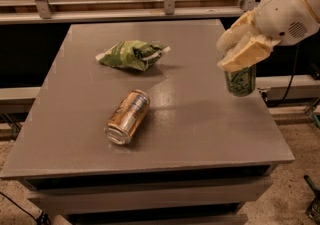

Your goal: Pick green can

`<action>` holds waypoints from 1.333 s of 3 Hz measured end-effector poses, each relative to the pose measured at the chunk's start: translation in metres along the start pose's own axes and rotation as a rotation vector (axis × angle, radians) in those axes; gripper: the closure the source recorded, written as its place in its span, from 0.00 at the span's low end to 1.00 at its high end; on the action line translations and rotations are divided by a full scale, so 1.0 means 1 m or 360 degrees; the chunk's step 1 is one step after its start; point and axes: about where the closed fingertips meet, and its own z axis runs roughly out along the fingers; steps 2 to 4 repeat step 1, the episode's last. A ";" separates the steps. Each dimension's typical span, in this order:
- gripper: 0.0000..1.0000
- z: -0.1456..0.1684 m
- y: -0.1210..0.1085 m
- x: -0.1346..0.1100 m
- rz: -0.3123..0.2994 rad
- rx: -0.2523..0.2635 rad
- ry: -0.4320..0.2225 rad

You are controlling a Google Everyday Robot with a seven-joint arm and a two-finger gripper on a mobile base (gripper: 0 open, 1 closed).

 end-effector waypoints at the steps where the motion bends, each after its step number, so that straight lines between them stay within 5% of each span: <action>1: 1.00 -0.002 0.000 -0.003 -0.0009 0.0006 -0.0002; 4: 1.00 -0.002 0.000 -0.003 -0.0009 0.0006 -0.0002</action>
Offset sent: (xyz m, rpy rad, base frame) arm 0.0000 0.0000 0.0000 0.0000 0.0000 0.0000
